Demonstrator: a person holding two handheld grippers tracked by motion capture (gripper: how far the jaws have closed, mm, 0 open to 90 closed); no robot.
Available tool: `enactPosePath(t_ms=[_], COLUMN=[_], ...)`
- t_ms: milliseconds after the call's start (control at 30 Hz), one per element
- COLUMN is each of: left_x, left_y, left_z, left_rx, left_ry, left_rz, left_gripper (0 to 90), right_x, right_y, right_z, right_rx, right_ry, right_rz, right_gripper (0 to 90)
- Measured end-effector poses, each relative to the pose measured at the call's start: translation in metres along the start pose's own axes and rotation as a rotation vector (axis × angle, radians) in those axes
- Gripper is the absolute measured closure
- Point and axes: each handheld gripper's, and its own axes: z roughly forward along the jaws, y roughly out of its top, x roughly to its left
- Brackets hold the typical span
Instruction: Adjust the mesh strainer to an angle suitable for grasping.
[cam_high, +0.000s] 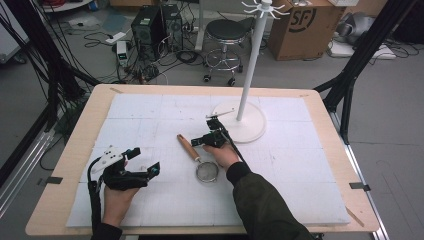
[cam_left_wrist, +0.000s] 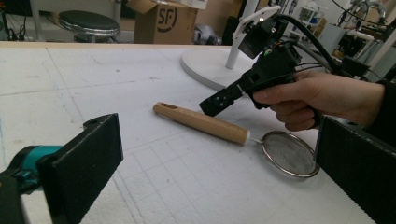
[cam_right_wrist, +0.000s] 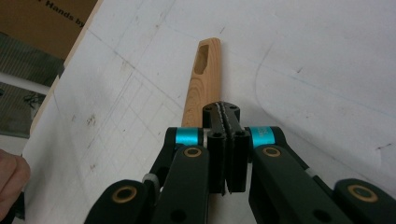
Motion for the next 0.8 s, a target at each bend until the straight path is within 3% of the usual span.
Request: enactPosePath(t_ms=[267, 567, 800], left_x=[0.0016, 0.0027, 0.0029], left_y=[-0.0009, -0.0012, -0.0011], left_z=[0.0014, 0.0015, 0.0010], left_rx=[0.008, 0.012, 0.012], left_ry=[-0.016, -0.006, -0.003], left_rz=[-0.019, -0.028, -0.027], left_gripper=[1.9, 1.9, 1.9], right_x=[0.0008, 0.0047, 0.0074], right_y=[-0.0016, -0.0019, -0.0019], right_z=[0.0074, 0.0094, 0.0099], right_rx=[0.019, 0.041, 0.054], right_ry=[-0.005, 0.002, -0.001], right_rz=[-0.008, -0.022, -0.065], right_gripper=[89.3, 89.3, 89.3])
